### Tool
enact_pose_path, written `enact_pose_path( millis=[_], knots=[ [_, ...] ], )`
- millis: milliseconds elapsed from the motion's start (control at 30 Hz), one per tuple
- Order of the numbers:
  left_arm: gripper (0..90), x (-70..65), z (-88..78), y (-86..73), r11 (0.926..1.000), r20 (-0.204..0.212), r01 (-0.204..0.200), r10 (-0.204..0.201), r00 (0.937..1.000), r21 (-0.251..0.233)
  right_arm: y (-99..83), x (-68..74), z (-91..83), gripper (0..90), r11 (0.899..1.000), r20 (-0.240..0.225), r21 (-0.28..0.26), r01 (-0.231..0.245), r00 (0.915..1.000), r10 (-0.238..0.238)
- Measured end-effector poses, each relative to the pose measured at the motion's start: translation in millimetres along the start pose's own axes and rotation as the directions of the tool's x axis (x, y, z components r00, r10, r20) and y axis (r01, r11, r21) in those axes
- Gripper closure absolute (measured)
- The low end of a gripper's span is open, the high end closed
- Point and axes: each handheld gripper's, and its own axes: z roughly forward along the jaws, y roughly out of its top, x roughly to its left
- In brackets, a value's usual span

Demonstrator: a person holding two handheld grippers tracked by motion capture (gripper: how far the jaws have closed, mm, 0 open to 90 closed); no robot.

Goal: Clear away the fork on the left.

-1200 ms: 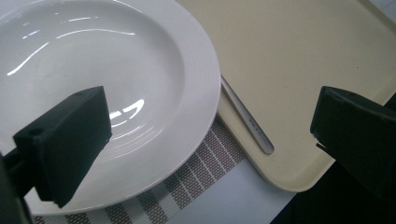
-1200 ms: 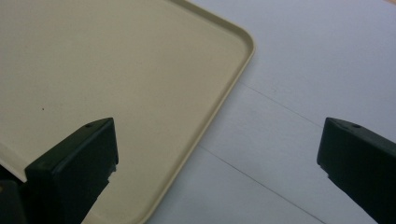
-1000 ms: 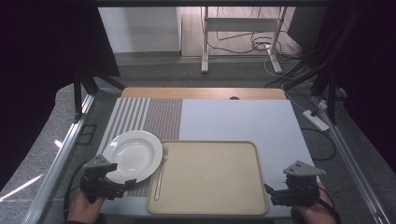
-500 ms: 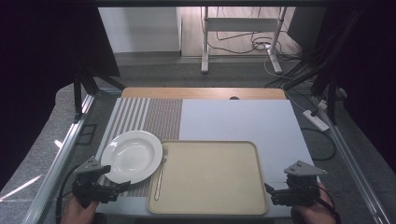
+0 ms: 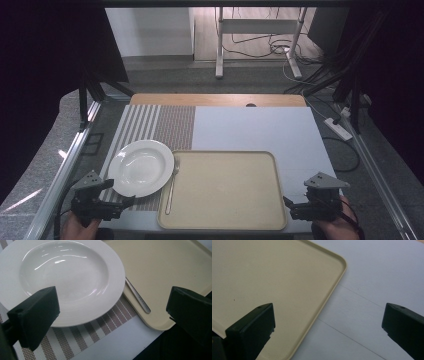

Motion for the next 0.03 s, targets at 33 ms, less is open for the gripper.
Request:
enact_pose_path(
  millis=[33],
  knots=[
    [0.0,0.0,0.0,0.0,1.0,0.0,0.0,0.0,1.0,0.0,0.0,0.0,0.0,0.0,1.0,0.0,0.0,0.0,1.0,0.0]
  ],
)
